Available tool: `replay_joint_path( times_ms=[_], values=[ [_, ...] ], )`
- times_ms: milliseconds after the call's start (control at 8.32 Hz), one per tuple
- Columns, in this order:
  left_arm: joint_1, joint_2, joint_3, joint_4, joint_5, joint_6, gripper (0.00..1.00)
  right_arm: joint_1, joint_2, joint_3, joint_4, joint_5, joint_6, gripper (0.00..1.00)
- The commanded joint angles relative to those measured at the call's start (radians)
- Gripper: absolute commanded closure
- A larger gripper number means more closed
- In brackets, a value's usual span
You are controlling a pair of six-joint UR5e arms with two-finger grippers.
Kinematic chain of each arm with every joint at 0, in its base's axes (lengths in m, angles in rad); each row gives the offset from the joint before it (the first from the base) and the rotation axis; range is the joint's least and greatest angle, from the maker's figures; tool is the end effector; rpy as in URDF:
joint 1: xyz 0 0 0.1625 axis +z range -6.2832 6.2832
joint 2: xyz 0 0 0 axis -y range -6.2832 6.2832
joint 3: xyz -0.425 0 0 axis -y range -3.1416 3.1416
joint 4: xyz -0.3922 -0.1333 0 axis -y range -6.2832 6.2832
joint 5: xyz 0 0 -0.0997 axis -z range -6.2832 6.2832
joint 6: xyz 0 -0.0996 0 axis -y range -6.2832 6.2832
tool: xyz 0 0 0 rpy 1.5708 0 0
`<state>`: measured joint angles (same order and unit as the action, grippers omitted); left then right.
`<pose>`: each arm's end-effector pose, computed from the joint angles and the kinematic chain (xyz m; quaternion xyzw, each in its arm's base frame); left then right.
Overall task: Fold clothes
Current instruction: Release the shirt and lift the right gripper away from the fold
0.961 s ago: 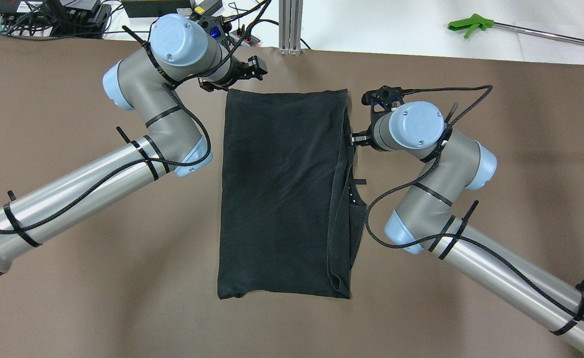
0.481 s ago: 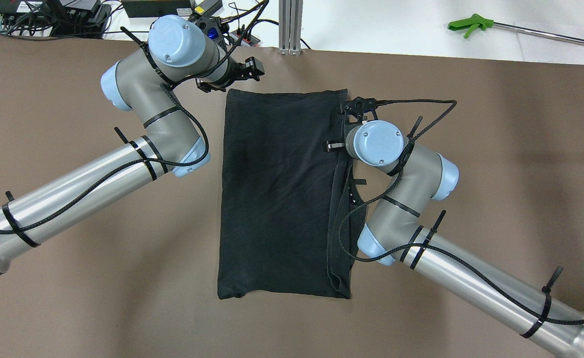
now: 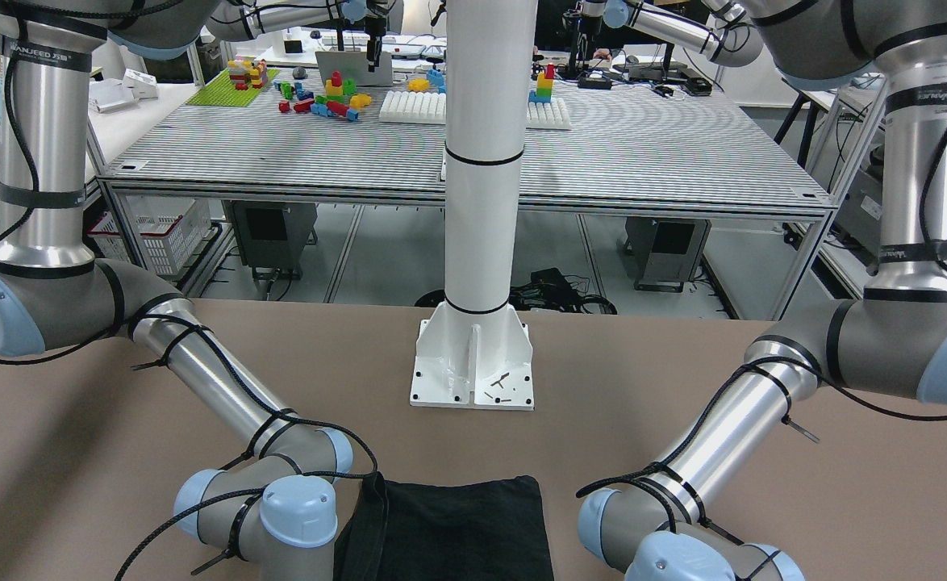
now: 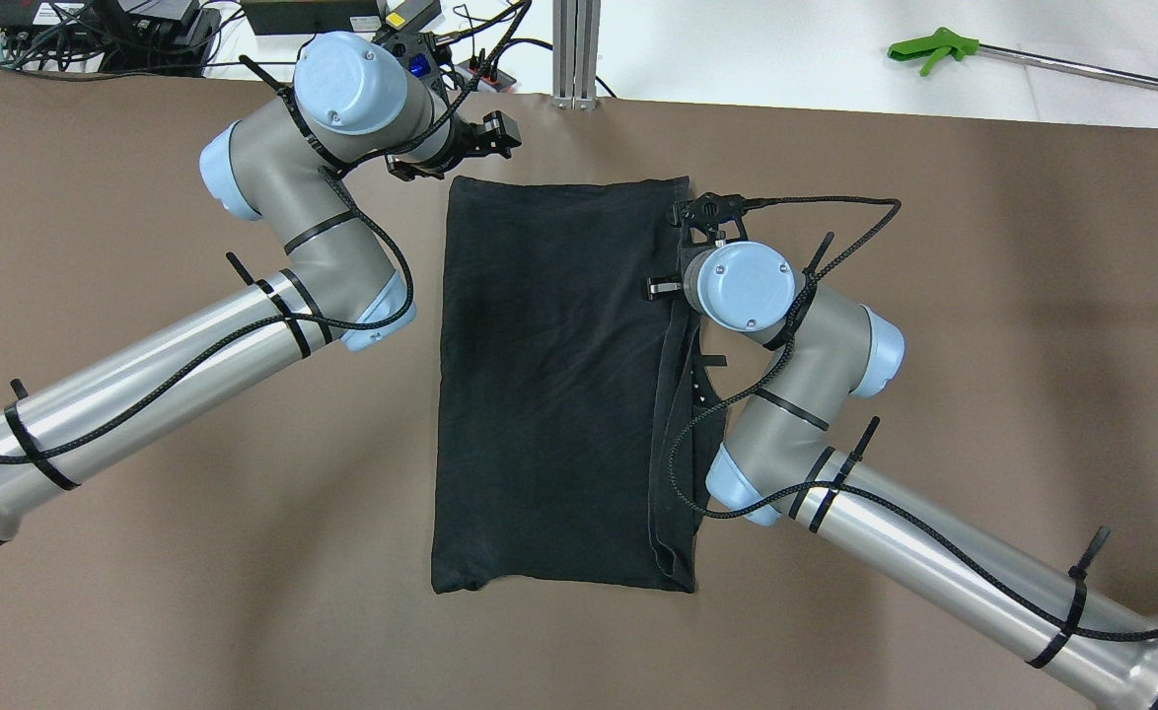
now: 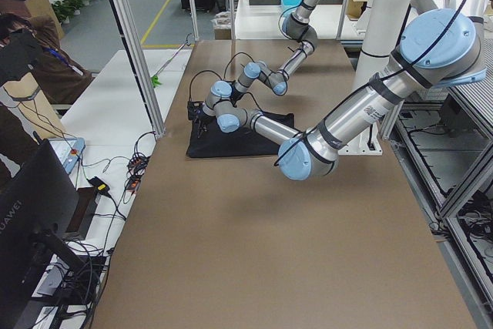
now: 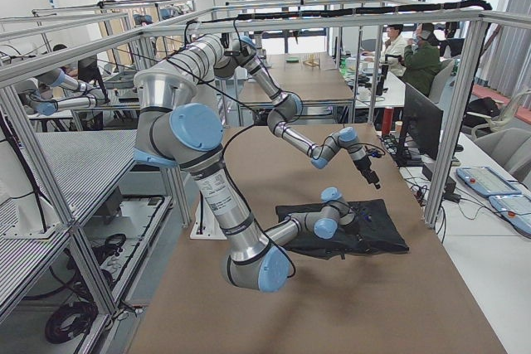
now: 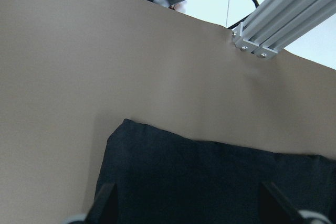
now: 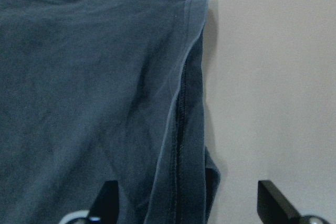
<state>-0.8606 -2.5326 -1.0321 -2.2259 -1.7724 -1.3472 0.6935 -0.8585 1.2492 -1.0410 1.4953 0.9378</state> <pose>0.4613 -0.7103 0.2029 0.1895 0.4821 -0.2183 0.8270 -0.5097 -0.6068 0.3156 0.2999 -0.3289 0.0438 0.8944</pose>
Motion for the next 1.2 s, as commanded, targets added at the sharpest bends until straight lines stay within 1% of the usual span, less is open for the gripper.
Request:
replay_joint_path(
  times_ms=[0,240,360,481,601,721,841,961,1081],
  values=[
    [0.002,0.000,0.001,0.000,0.002,-0.001,0.05,0.001,-0.010,-0.007,0.013,-0.006,-0.017,0.07],
    [0.003,0.000,0.001,-0.001,0.004,0.000,0.05,0.014,-0.063,-0.005,0.096,-0.006,-0.034,0.07],
    [0.005,0.000,0.001,-0.001,0.004,0.000,0.05,0.030,-0.080,-0.002,0.108,0.002,-0.087,0.07],
    [0.008,0.000,0.001,-0.001,0.004,-0.001,0.05,0.079,-0.115,0.018,0.116,0.054,-0.126,0.07],
    [0.011,0.000,0.001,-0.001,0.004,-0.001,0.05,0.148,-0.143,0.042,0.116,0.188,-0.160,0.07],
    [0.012,0.000,0.000,-0.001,0.004,-0.001,0.05,0.173,-0.160,0.083,0.105,0.263,-0.165,0.07],
    [0.012,0.000,0.000,-0.001,0.004,-0.001,0.05,0.175,-0.159,0.126,0.072,0.292,-0.153,0.07],
    [0.012,0.000,0.000,-0.001,0.004,-0.001,0.05,0.172,-0.137,0.178,-0.009,0.293,-0.134,0.06],
    [0.011,-0.001,0.000,-0.001,0.004,-0.001,0.05,0.161,-0.128,0.226,-0.063,0.293,-0.072,0.06]
  ],
)
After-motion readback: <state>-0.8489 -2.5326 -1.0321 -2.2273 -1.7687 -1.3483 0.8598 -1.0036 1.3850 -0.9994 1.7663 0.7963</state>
